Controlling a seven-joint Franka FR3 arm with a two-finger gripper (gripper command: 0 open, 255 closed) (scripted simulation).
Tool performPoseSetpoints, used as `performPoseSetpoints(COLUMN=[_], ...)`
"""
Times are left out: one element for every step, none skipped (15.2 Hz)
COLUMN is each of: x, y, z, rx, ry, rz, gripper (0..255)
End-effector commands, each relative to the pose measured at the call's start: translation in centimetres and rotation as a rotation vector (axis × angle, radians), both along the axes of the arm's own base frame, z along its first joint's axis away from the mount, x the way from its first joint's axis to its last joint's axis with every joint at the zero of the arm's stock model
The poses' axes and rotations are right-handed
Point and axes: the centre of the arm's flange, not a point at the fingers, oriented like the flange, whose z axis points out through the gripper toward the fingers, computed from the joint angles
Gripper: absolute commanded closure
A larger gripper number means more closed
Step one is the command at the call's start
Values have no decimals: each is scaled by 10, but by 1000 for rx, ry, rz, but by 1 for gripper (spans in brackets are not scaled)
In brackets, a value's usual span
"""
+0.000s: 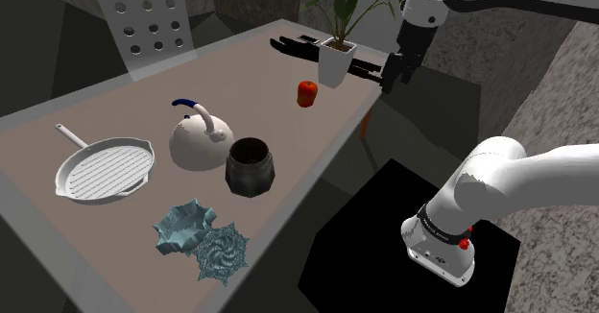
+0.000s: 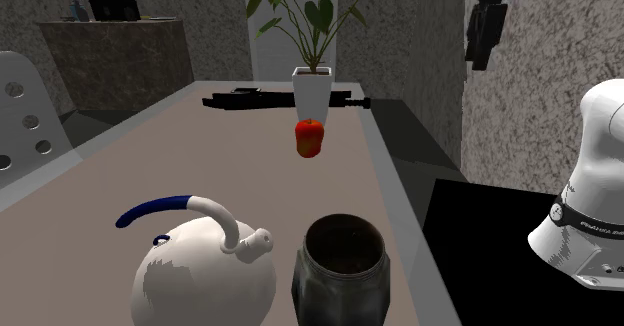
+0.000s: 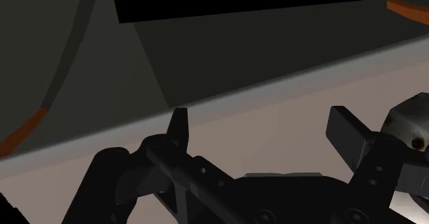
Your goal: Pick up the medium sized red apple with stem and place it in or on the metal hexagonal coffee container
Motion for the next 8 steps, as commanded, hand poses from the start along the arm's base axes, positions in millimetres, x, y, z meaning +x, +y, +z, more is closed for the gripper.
performPoseSetpoints(x=[0,11,21,32,43,54,65,76], y=[0,-5,-10,-15,-20,-25,-30,-34], z=[0,-5,-11,-16,-22,-27,-33,-38], rx=[0,5,11,16,22,27,32,38], ry=[0,-3,-6,-9,-12,-16,-19,-22], rz=[0,8,16,24,33,41,49,57], gripper=[0,0,0,0,0,0,0,0])
